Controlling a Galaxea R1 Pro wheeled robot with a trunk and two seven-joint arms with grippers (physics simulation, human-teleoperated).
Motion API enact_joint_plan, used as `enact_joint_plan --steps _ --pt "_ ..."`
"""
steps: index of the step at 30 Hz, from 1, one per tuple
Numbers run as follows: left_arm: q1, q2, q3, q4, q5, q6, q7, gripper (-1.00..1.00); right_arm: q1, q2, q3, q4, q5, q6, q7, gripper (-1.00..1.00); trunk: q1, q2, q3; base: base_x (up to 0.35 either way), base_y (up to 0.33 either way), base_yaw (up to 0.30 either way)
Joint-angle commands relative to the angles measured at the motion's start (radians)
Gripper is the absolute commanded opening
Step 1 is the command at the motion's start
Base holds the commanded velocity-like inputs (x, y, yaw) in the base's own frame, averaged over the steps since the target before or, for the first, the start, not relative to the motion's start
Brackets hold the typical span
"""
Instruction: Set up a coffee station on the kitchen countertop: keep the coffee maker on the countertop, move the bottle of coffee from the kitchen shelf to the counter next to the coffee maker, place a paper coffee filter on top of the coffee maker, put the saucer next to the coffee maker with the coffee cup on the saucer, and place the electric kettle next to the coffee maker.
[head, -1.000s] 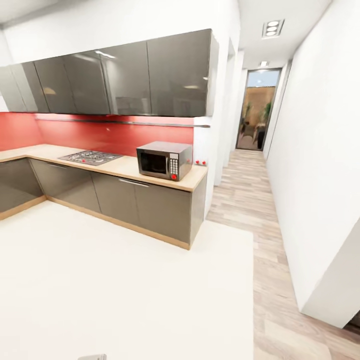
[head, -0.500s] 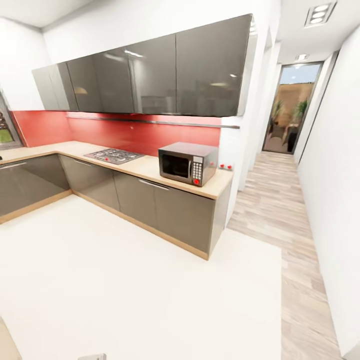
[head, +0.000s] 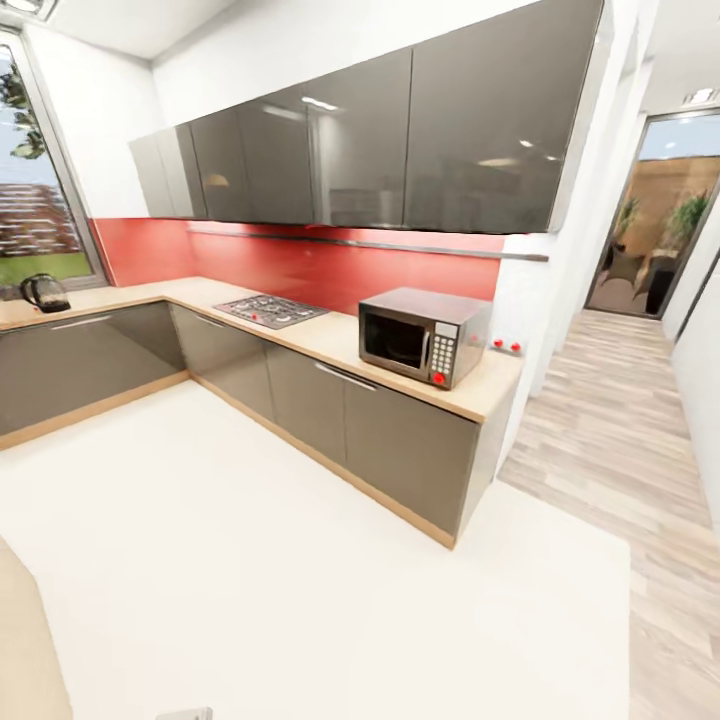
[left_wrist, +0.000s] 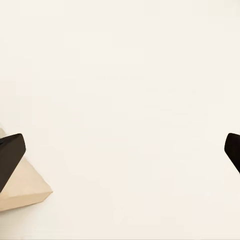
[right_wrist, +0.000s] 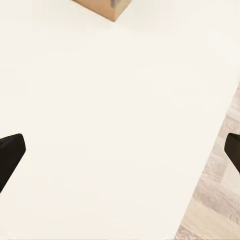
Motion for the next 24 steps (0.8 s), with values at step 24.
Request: enact_joint_plan --steps 24 --pt "-0.001 0.000 0.002 0.003 -0.001 -0.004 0.001 1.00 0.000 0.000 -0.002 0.001 0.001 -0.003 0.001 1.00 0.001 -0.002 -0.013 0.339 -0.004 0.275"
